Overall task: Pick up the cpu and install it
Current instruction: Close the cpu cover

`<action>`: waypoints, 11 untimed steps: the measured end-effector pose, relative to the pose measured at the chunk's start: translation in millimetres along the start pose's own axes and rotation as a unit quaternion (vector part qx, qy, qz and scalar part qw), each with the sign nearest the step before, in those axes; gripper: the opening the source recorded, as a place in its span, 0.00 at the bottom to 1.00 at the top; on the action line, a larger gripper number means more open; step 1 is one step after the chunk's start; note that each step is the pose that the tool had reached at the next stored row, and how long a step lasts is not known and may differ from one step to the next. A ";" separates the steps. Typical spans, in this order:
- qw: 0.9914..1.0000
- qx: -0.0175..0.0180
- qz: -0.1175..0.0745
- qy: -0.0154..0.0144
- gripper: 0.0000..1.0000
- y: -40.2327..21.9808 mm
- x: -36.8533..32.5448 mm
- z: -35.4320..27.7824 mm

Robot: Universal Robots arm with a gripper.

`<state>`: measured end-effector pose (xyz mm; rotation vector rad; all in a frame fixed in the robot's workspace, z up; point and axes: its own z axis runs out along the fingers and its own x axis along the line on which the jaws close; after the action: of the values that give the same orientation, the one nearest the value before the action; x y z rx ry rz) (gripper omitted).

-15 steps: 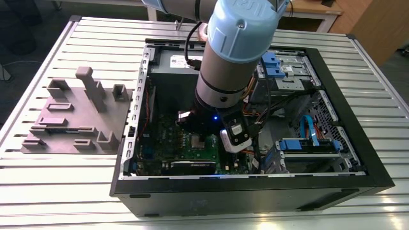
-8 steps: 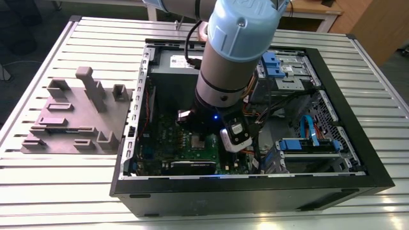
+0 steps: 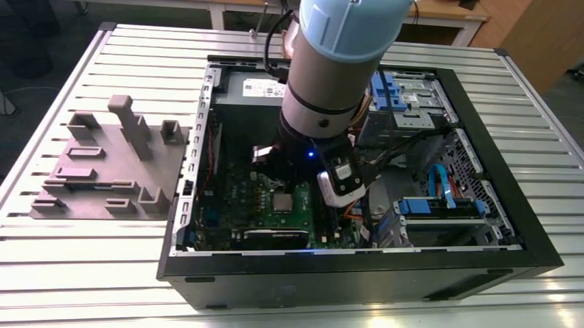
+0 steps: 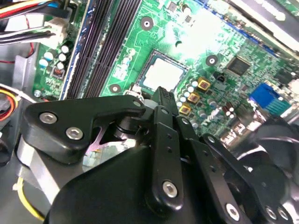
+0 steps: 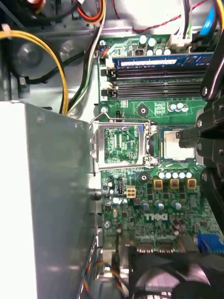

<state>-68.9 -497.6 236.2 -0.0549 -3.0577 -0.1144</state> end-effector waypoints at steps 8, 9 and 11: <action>0.998 0.005 -0.062 0.004 0.11 0.0 0.0 -0.5; 0.998 0.005 -0.070 0.005 0.11 0.1 0.0 -0.4; 0.996 0.006 -0.084 0.005 0.11 0.0 0.0 -0.4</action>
<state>-68.8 -497.7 236.6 0.2046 -3.0477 -0.1076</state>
